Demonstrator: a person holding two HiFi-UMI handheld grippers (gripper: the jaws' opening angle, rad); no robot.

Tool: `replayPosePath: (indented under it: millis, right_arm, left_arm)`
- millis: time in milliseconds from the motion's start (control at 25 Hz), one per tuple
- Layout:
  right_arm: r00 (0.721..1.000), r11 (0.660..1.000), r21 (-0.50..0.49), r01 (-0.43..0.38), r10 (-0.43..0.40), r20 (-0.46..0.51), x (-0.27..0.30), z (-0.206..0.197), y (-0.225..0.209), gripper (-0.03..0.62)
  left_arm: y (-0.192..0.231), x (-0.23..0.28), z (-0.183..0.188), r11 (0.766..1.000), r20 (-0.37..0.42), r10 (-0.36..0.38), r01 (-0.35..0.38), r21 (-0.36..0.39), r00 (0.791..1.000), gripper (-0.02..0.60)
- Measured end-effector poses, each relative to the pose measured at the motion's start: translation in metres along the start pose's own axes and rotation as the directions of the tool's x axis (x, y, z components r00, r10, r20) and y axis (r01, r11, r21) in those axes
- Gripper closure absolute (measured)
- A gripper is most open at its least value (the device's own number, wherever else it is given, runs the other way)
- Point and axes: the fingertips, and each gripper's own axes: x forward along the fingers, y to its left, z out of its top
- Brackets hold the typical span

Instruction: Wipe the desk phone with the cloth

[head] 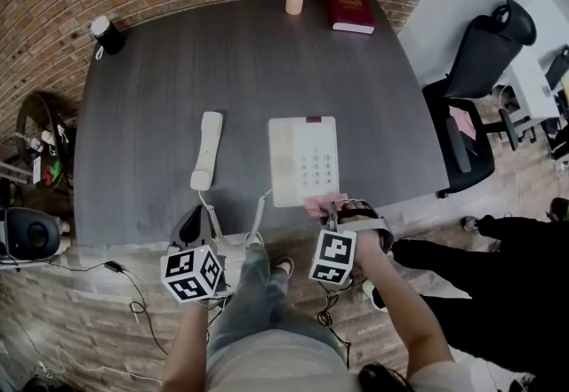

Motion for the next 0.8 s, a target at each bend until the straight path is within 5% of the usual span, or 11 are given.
replayPosePath:
  millis: [560, 800]
  right_arm:
    - [1.000, 1.000, 0.019, 0.004, -0.004, 0.016, -0.017, 0.004, 0.008, 0.569]
    - [0.994, 0.983, 0.173, 0.062, -0.076, 0.079, -0.041, 0.009, -0.018, 0.569]
  left_arm:
    - [-0.013, -0.004, 0.027, 0.998, 0.037, -0.047, 0.045, 0.045, 0.998, 0.577]
    - [-0.022, -0.013, 0.071, 0.993, 0.112, -0.095, 0.086, 0.079, 0.989, 0.577]
